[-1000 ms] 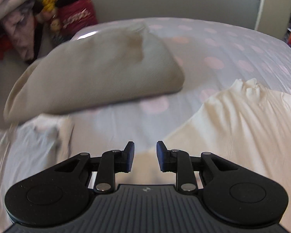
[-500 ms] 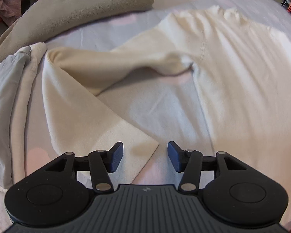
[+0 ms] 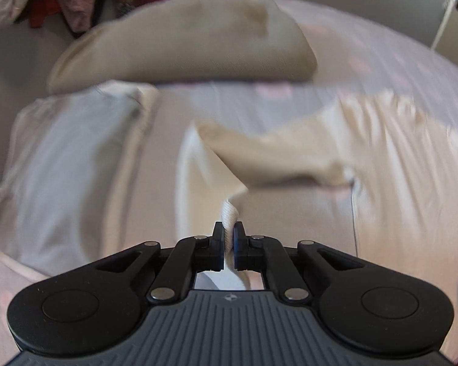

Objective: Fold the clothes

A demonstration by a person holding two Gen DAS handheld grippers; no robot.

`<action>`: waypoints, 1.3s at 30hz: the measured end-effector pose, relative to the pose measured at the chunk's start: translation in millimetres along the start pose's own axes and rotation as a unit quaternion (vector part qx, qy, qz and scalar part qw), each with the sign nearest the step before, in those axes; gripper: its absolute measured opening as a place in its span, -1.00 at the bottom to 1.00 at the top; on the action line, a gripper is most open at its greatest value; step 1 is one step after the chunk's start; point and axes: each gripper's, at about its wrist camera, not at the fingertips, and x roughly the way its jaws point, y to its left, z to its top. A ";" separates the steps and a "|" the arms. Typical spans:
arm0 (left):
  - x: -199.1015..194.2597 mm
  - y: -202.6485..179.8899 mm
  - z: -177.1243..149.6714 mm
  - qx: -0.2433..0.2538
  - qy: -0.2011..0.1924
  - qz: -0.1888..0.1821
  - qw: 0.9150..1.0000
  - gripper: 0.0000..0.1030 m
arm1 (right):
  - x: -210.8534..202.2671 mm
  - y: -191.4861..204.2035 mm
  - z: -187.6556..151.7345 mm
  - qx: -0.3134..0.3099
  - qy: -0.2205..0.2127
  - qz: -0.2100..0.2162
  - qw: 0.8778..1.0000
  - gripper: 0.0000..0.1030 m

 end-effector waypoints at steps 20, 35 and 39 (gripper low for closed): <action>12.2 145.7 56.2 -0.054 0.031 0.159 0.985 -0.94 | 4.6 -9.0 1.6 0.006 0.009 -0.030 0.999 -0.02; 11.9 109.1 38.5 -0.024 -0.014 0.160 0.987 -0.11 | -70.5 -81.6 37.8 0.070 0.001 -0.089 0.994 -0.02; -4.6 64.2 41.4 -0.011 -0.037 0.099 0.994 -0.11 | -107.3 -125.2 29.9 0.088 -0.004 -0.136 0.987 -0.02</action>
